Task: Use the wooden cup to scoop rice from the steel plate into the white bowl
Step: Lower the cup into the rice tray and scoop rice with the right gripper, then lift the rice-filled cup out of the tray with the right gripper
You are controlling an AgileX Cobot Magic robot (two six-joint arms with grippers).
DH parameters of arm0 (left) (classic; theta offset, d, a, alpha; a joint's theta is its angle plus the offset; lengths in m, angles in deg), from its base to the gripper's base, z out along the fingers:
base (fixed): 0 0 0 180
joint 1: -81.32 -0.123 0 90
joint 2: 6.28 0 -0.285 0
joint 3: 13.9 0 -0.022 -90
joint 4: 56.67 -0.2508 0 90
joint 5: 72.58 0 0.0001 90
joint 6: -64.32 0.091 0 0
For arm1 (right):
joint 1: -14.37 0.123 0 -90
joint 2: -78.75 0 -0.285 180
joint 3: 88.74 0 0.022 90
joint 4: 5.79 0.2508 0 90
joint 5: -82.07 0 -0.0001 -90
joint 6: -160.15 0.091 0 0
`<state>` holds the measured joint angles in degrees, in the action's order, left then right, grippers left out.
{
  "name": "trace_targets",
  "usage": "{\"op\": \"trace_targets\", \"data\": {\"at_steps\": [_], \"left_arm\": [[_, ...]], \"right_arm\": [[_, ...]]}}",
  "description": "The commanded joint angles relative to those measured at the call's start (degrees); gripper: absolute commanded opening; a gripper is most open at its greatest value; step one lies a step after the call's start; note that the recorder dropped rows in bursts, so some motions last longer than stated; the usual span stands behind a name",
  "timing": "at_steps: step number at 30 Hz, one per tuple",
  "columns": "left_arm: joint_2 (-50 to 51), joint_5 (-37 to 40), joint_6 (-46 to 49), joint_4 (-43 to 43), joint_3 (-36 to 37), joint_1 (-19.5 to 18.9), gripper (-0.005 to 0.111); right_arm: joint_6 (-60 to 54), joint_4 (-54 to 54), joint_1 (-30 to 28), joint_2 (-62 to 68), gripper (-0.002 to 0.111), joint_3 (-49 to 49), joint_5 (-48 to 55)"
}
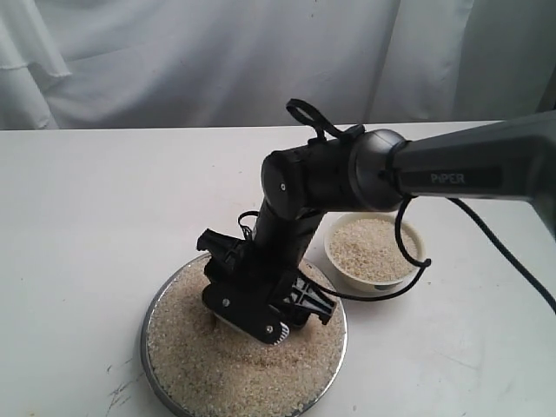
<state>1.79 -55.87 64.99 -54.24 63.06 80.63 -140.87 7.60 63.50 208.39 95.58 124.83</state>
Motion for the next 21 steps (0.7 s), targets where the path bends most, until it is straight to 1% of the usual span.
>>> {"op": "trace_targets", "data": {"at_steps": [1,16,21], "left_arm": [[-0.3,-0.4,-0.2,0.0,0.3,0.1,0.0],[-0.3,-0.4,-0.2,0.0,0.3,0.1,0.0],[-0.3,-0.4,-0.2,0.0,0.3,0.1,0.0]], "right_arm": [[-0.2,4.1,-1.0,-0.4,0.0,3.1,6.2],[0.4,3.7,-4.3,-4.2,0.0,4.1,7.1],[0.6,3.7,-6.2,-5.3,0.0,4.1,9.6]]}}
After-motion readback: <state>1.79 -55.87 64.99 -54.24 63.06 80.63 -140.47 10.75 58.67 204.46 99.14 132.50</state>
